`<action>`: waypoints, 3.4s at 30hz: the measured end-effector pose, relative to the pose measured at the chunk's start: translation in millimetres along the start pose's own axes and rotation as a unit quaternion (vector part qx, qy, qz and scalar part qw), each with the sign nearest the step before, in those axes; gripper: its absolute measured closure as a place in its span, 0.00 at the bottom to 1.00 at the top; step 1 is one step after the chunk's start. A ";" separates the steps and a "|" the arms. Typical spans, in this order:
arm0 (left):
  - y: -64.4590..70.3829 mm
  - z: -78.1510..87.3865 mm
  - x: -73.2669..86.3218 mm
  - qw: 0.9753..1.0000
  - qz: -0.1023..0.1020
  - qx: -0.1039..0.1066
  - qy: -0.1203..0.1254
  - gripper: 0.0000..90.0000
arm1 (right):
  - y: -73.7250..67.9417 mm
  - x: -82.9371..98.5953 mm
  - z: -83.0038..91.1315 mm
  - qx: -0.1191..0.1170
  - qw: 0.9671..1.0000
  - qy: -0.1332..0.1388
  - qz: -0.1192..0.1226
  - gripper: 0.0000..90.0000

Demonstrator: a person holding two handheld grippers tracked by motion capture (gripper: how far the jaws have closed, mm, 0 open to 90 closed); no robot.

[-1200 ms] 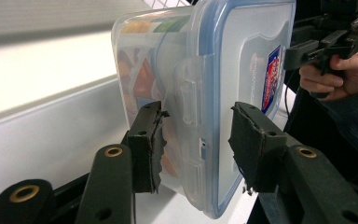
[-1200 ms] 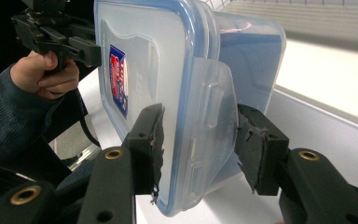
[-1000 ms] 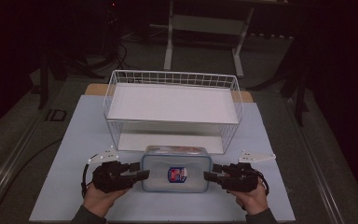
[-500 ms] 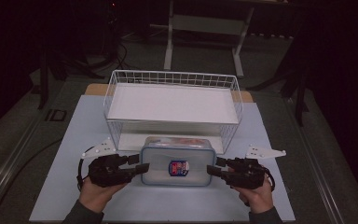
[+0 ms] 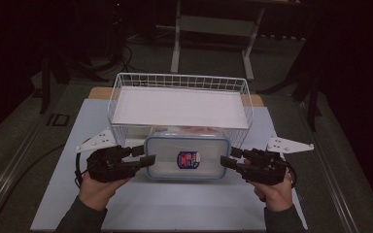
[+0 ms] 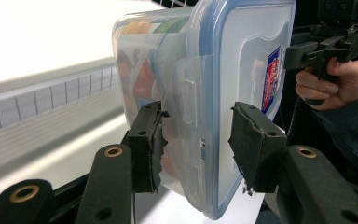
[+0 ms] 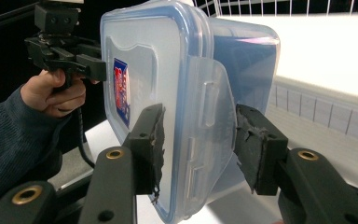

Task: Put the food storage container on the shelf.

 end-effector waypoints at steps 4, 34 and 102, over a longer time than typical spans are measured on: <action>3.5 2.0 -11.6 1.000 -0.011 -0.001 0.009 0.61 | 1.9 -12.6 2.2 0.003 1.000 0.010 0.008 0.60; -19.3 -9.0 -75.5 0.995 -0.080 -0.022 0.053 0.60 | 42.5 -60.9 -15.3 0.038 0.997 0.027 0.065 0.58; -66.0 -30.7 -99.0 0.992 0.003 -0.093 0.080 0.68 | 110.4 -77.3 -67.4 0.101 0.990 -0.008 -0.103 0.49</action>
Point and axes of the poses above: each handheld gripper's, and its own axes: z roughly backward along the jaws, x roughly out of its underside, y roughly to its right, the point moved 7 cm from there along -z, roughly forward along the jaws, and after that the axes turned 12 degrees about z, right-handed, at the moved point
